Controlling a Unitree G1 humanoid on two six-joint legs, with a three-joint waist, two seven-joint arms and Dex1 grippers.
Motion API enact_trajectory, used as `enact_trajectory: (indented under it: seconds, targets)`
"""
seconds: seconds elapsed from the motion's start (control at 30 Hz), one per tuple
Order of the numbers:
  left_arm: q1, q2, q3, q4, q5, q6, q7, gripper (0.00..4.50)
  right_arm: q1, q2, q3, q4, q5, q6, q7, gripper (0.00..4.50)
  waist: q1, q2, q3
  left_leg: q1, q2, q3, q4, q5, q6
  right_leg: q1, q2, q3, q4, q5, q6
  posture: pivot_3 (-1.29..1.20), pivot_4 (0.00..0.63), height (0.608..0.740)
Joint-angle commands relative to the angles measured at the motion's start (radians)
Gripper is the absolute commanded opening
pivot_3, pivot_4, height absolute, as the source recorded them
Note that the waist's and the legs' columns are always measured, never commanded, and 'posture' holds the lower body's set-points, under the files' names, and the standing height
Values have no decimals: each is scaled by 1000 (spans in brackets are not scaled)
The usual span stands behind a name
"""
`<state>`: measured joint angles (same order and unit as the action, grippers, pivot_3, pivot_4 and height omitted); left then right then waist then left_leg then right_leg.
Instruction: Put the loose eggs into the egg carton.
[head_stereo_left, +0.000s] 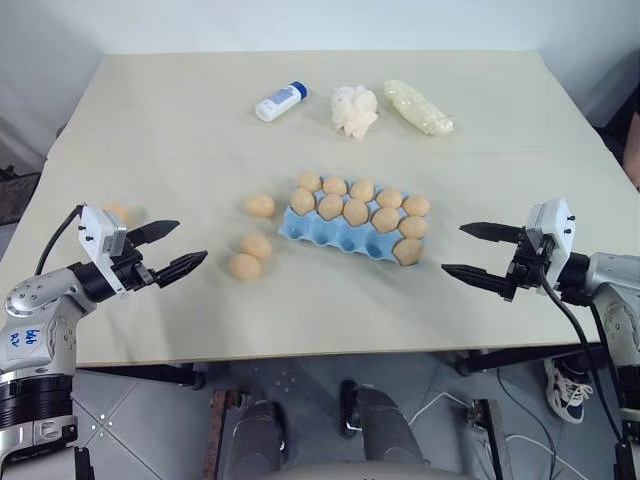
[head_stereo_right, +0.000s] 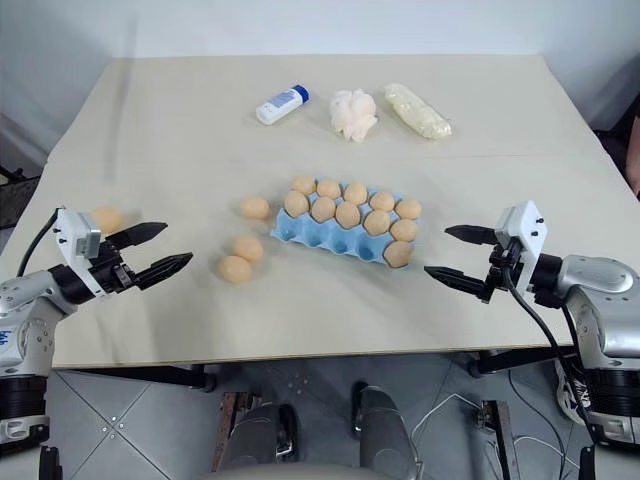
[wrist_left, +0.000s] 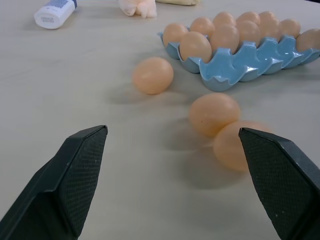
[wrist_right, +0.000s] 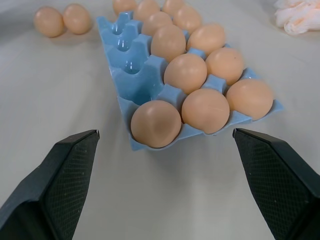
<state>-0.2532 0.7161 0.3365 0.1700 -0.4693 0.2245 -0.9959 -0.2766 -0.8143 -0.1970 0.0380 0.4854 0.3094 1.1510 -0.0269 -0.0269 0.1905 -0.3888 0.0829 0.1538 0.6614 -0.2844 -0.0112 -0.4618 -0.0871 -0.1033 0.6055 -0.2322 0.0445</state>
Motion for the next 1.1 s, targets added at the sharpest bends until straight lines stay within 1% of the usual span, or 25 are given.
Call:
enact_trajectory:
  seconds: [0.03, 0.2, 0.43, 0.6, 0.73, 0.83, 1.0, 1.1]
  targets:
    - [-18, -3, 22, -24, -14, -24, 17, 4486, -4, 4, -19, -37, 16, -3, -8, 4500, 0, 0, 0, 0, 0, 0, 0, 0, 0, 0, 0, 0, 0, 0, 0, 0, 150, 740]
    - [3, 1, 47, -78, -28, 12, 79, 4486, -26, 11, -8, -20, 13, 1, -12, 4500, -1, 0, 0, 0, 0, 0, 0, 0, 0, 0, 0, 1, 0, 0, 0, 0, 150, 740]
    - [67, 25, 97, -165, -58, 56, 87, 4486, -52, 10, 2, 8, 12, 5, 9, 4500, 0, 0, 0, 0, 0, 0, 0, 0, 0, 0, 0, 0, 1, 0, 0, 0, 150, 740]
    - [148, 12, 129, -344, -89, 125, 154, 4486, -82, 9, 16, 46, 4, -2, 28, 4500, 0, 0, 0, 0, 0, -1, 0, 0, 0, 0, 0, 1, 0, 0, 0, 0, 150, 740]
    - [188, -20, 93, -511, -84, 197, 262, 4486, -109, 9, 35, 76, -4, -7, 44, 4500, 1, 0, 0, 1, 0, -1, 0, 0, 0, 0, 0, 2, 1, 0, 0, 0, 150, 740]
    - [187, -55, 70, -589, -75, 251, 358, 4486, -128, 10, 42, 96, -10, -10, 55, 4500, 2, 0, 0, 1, -1, -1, 0, 0, 0, 0, 0, 3, 1, 0, 0, 0, 150, 740]
    - [200, -131, -55, -706, -44, 409, 533, 4486, -152, 11, 57, 118, -20, -12, 69, 4500, 2, 0, 0, 1, -1, -1, 0, 0, 0, 0, 0, 4, 1, 0, 0, 0, 150, 740]
    - [212, -150, -119, -728, 18, 424, 591, 4486, -159, 12, 63, 123, -22, -11, 73, 4500, -1, 0, 0, 2, -1, -1, 1, 0, 0, 0, 2, 5, 1, 1, 1, 0, 150, 740]
